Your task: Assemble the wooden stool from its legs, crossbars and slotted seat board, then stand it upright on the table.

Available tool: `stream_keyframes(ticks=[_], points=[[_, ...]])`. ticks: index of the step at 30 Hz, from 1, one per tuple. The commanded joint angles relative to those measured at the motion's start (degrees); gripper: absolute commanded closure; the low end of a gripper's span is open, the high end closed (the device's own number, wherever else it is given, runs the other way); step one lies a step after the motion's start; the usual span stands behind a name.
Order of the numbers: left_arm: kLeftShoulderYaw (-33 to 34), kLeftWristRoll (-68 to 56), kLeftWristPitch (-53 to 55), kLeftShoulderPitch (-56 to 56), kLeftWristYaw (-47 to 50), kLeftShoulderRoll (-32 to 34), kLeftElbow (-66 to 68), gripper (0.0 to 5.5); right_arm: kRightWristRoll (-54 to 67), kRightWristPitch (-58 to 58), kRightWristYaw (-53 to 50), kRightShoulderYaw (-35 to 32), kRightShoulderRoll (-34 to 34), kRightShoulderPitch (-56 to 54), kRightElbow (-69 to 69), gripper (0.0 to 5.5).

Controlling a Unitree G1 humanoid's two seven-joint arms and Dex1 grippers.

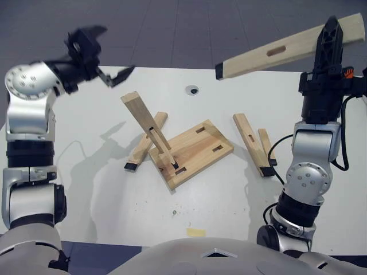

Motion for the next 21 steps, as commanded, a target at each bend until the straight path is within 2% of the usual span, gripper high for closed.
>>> stream_keyframes(ticks=[1,7,10,14,17,19,21], points=[[-0.1,-1.5,-0.9,5.9,-3.3,1.3,-6.0,0.1,2.0,2.1,0.6,-0.7,-2.2,3.4,-2.3,4.48],[1.8,-20.0,17.9,6.1,-10.9,1.8,-23.6,0.1,2.5,2.7,1.3,1.3,-2.2,3.6,-2.7,4.48],[1.0,-16.8,16.2,3.2,-11.3,3.5,-22.1,0.1,2.7,2.5,1.2,1.0,-2.5,3.7,-2.8,4.48],[3.1,-13.7,13.3,-3.5,-6.8,1.5,-14.3,0.1,2.5,2.6,1.5,0.9,-2.7,4.5,-3.0,4.48],[8.9,-31.2,30.4,-6.9,-9.0,1.7,-18.6,0.1,2.9,2.7,1.2,0.8,-2.8,5.2,-3.4,4.48],[10.8,-42.4,41.7,-5.6,-16.2,6.7,-22.4,0.1,3.7,2.8,1.3,0.0,-3.0,6.2,-3.3,4.48],[11.7,-48.0,47.6,-2.6,-23.7,11.8,-24.8,0.1,4.5,2.8,1.4,-0.9,-3.2,7.2,-3.0,4.48]])
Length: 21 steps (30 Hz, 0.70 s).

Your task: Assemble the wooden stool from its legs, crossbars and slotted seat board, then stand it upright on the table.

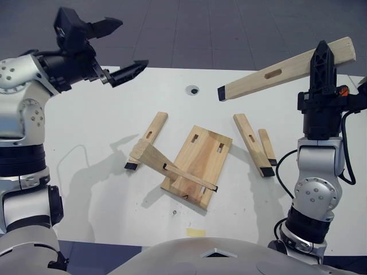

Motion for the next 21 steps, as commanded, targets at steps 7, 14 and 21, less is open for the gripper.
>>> stream_keyframes(ticks=[7,14,21], points=[[1.2,-14.1,16.6,11.1,-23.2,16.7,-12.6,0.1,4.6,0.9,-0.1,-3.3,-1.8,2.8,-0.3,4.48],[-6.8,-1.4,3.6,17.8,-27.9,16.8,-19.1,0.1,6.0,1.6,-0.9,-3.3,-2.1,1.8,0.5,4.48],[-12.6,6.3,-5.3,15.8,-23.0,9.8,-18.7,0.88,6.1,2.3,-1.3,-2.4,-1.7,1.5,1.5,4.48]])
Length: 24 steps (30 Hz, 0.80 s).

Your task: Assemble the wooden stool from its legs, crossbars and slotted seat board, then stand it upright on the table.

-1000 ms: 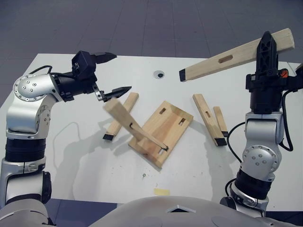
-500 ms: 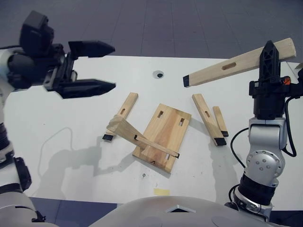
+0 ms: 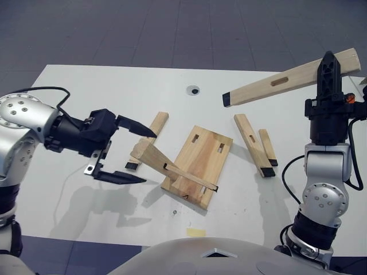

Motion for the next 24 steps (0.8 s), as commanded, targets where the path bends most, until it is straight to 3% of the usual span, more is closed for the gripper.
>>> stream_keyframes(ticks=[1,13,18,24], points=[[-0.6,-0.9,0.9,-1.5,1.9,-1.8,-0.9,1.1,0.3,1.0,0.0,1.0,-0.2,-0.9,1.2,4.48],[-1.3,-2.6,1.9,0.3,-0.6,-1.0,-1.0,3.19,-0.2,1.2,0.2,1.8,-0.4,-1.4,2.2,4.48],[-2.2,-2.9,3.3,-1.4,2.4,-3.3,-1.8,3.26,-0.4,1.2,-0.2,2.1,0.1,-1.5,2.3,4.48],[-4.3,8.6,-2.9,-1.6,18.7,-12.1,-0.3,3.31,-4.3,1.2,0.0,3.5,-1.0,-1.3,2.0,4.48]])
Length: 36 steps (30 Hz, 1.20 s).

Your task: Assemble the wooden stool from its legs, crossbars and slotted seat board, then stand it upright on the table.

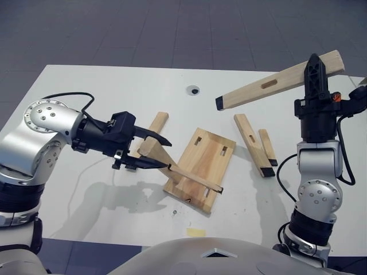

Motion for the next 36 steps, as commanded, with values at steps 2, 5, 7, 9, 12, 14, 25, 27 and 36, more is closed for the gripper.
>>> stream_keyframes(ticks=[2,5,7,9,12,14,25,27,36], points=[[-1.4,10.9,-4.4,1.0,13.8,-4.8,1.1,3.31,-5.4,0.9,0.5,1.8,-2.2,0.0,-0.5,4.48],[-2.4,13.4,-5.1,2.9,18.4,-6.7,0.1,3.31,-9.4,1.7,1.1,3.4,-3.8,1.2,-1.0,4.49],[-4.7,16.6,-6.5,3.8,21.0,-7.6,-0.6,3.31,-14.3,2.3,0.9,4.3,-5.7,2.0,-0.9,4.49],[-6.7,18.0,-6.1,4.5,23.9,-9.2,-1.9,3.31,-19.1,2.6,1.9,5.7,-7.9,3.2,-1.1,4.49],[-8.8,17.8,-4.1,4.4,27.4,-12.1,-4.4,3.31,-25.7,2.0,3.5,8.4,-9.7,3.8,-1.0,4.49],[-9.5,17.0,-2.2,2.9,29.0,-13.9,-5.6,3.31,-29.9,1.0,4.2,10.9,-10.2,4.1,-1.5,4.49],[-3.7,0.4,22.5,-7.2,29.1,-12.8,-12.0,2.52,-33.1,0.4,6.1,11.5,-7.8,4.9,-2.2,4.49],[-3.6,-0.2,22.3,-6.5,28.8,-12.6,-11.3,2.15,-33.3,0.0,6.3,11.0,-7.6,5.1,-1.8,4.49],[0.7,-1.7,16.6,0.6,24.4,-8.8,-10.2,0.62,-30.3,-0.4,8.9,4.3,-8.9,8.9,-2.3,4.49]])
